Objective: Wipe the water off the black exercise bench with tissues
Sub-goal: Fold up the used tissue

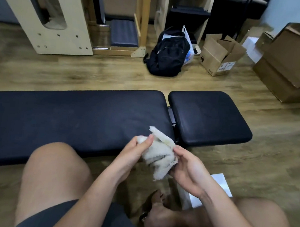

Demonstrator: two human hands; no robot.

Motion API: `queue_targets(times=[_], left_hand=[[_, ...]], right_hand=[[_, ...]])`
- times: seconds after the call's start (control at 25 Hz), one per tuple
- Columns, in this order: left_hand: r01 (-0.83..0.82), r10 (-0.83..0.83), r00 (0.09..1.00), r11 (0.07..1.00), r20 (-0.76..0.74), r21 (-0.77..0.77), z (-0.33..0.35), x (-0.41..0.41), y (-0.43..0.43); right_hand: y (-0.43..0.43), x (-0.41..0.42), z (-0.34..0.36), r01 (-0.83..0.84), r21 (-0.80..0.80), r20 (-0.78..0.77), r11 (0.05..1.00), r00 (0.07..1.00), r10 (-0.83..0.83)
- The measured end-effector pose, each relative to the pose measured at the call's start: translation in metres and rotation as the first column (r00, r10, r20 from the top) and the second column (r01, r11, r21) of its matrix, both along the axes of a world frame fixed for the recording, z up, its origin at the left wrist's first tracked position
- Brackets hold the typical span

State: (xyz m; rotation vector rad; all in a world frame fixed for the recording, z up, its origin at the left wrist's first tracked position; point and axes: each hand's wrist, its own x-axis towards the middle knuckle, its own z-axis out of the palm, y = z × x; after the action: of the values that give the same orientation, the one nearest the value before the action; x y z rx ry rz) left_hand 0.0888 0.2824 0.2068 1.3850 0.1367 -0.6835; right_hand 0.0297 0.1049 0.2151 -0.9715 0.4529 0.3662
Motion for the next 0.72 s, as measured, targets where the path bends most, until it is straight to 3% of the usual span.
queue_targets(times=[0.12,0.32,0.4,0.48,0.6,0.72], left_hand=[[0.189,-0.191,0.968,0.982,-0.164,-0.027,-0.008,-0.010,-0.009],[0.009,-0.054,0.988,0.957,-0.146,-0.290,-0.008,-0.001,-0.016],[-0.093,0.060,0.991,0.954,-0.120,-0.285,-0.010,0.002,-0.018],[-0.128,0.107,0.990,0.954,-0.091,-0.271,-0.016,0.002,-0.020],[0.014,-0.015,1.000,0.996,-0.016,-0.089,-0.022,0.002,-0.023],[0.085,-0.081,0.995,0.995,0.067,-0.056,-0.017,0.002,-0.021]], right_hand=[[-0.006,0.000,0.015,-0.007,0.103,0.029,0.995,1.000,0.004],[-0.021,0.001,0.020,0.042,-0.024,0.018,0.999,0.999,-0.042],[-0.025,-0.003,0.008,0.050,-0.003,0.061,0.999,0.997,-0.050],[-0.025,-0.002,-0.010,0.103,0.076,0.010,0.992,0.995,-0.104],[-0.025,0.003,-0.010,0.161,0.165,-0.074,0.973,0.986,-0.151],[-0.026,0.013,0.011,0.207,0.064,-0.135,0.976,0.971,-0.197]])
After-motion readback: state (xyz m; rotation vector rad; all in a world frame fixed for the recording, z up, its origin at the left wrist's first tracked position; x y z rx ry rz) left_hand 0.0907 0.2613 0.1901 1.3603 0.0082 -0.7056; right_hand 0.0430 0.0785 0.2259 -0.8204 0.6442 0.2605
